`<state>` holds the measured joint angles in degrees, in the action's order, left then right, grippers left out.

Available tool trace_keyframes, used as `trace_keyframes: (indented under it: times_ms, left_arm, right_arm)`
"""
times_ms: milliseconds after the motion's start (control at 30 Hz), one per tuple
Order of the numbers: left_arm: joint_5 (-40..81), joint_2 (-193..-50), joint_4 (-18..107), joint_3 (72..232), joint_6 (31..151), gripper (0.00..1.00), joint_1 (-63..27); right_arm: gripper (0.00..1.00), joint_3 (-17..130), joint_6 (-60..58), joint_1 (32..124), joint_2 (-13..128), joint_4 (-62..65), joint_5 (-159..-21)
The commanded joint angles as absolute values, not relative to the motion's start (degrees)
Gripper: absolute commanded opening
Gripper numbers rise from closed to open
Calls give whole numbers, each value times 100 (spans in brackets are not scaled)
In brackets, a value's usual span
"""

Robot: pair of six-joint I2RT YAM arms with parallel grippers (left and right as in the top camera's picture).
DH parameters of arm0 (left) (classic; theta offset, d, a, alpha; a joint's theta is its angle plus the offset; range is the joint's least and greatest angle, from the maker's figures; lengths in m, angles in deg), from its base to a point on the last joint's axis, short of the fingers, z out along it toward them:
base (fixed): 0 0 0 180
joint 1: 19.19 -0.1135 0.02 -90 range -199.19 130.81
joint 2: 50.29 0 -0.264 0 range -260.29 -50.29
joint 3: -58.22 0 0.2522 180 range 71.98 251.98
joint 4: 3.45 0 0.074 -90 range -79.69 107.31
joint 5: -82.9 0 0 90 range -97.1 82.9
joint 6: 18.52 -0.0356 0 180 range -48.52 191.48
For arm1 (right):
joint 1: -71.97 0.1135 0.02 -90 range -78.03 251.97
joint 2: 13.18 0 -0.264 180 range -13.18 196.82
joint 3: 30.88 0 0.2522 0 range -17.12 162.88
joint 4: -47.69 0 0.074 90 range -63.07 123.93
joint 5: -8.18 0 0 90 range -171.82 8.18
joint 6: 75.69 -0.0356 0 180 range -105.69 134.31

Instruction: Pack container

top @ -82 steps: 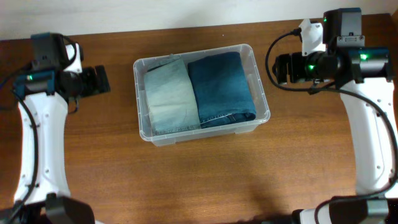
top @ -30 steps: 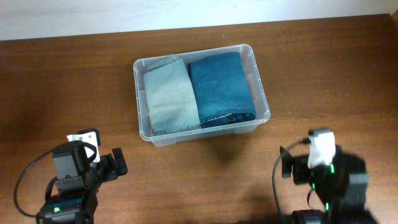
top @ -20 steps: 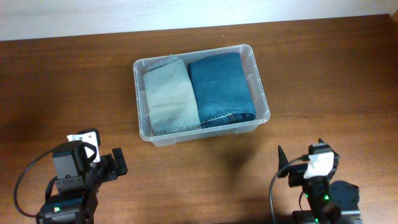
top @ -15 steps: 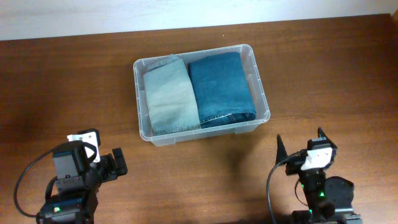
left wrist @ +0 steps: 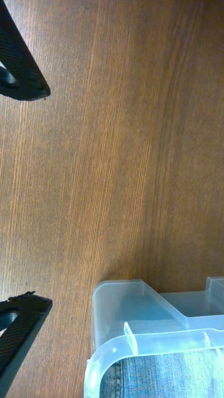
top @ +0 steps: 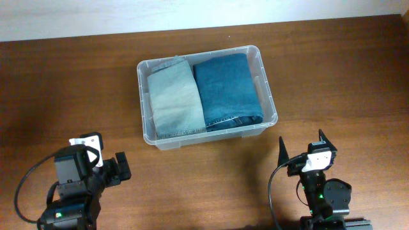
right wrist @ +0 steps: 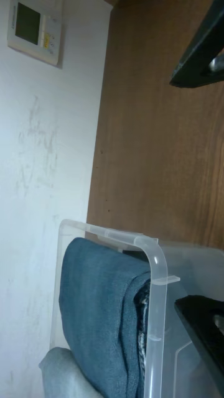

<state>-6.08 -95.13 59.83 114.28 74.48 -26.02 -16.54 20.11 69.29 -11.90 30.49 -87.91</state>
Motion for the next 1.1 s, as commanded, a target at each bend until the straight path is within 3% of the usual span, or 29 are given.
trace_keyframes:
  times_ms: [0, 867, 1067]
  left_arm:
    - [-649, -9506, 5965, 11411, 7505, 99, -2611]
    - [-649, -9497, 5965, 11407, 7505, 99, -2611]
    - [-872, -8687, 5648, 10786, 7444, 99, -2611]
  right_arm:
    - [99, -1681, 1985, 6933, -1254, 3011, -8869]
    - [98, -1681, 1985, 6933, -1254, 3011, -8869]
    - [98, -1681, 1985, 6933, -1254, 3011, -8869]
